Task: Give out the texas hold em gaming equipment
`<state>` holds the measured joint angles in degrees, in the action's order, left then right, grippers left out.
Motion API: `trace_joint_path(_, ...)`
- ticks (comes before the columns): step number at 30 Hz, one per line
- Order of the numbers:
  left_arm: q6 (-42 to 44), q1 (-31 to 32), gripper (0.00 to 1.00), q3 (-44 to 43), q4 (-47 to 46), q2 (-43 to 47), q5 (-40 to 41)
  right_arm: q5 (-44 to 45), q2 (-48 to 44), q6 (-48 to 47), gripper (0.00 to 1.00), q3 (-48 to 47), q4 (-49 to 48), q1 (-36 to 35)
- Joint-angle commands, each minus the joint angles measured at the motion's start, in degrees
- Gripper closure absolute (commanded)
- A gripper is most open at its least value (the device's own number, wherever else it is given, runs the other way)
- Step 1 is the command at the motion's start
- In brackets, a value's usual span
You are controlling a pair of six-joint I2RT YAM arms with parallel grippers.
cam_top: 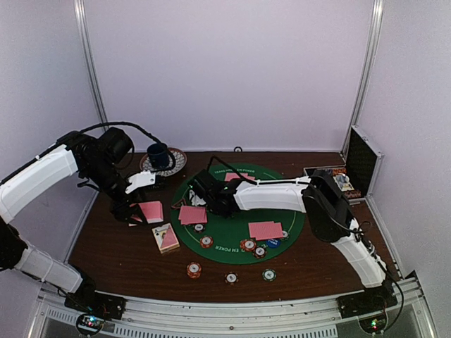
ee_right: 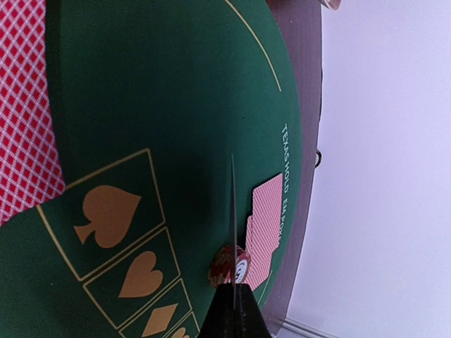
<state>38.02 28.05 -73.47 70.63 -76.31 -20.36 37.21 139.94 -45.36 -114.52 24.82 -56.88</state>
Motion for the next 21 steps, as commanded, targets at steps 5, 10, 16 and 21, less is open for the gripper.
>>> trace_joint_path(5,1.3,-0.5,1.00,-1.0,0.5,0.2,-0.6,0.6,2.0,-2.0,1.00,2.7,-4.1,-0.5)
trace_joint_path(10,1.2,-0.5,1.00,-0.7,0.5,0.3,-0.5,-0.7,0.7,-0.5,0.93,5.1,-4.0,-0.9)
trace_joint_path(16,0.9,-0.5,1.00,-0.8,0.3,0.1,-0.4,-2.8,-1.8,1.2,0.85,8.1,-3.7,-1.7)
trace_joint_path(21,0.6,-0.5,1.00,-0.9,0.3,0.1,-0.5,-3.4,-3.3,2.1,0.61,9.5,-3.3,-1.8)
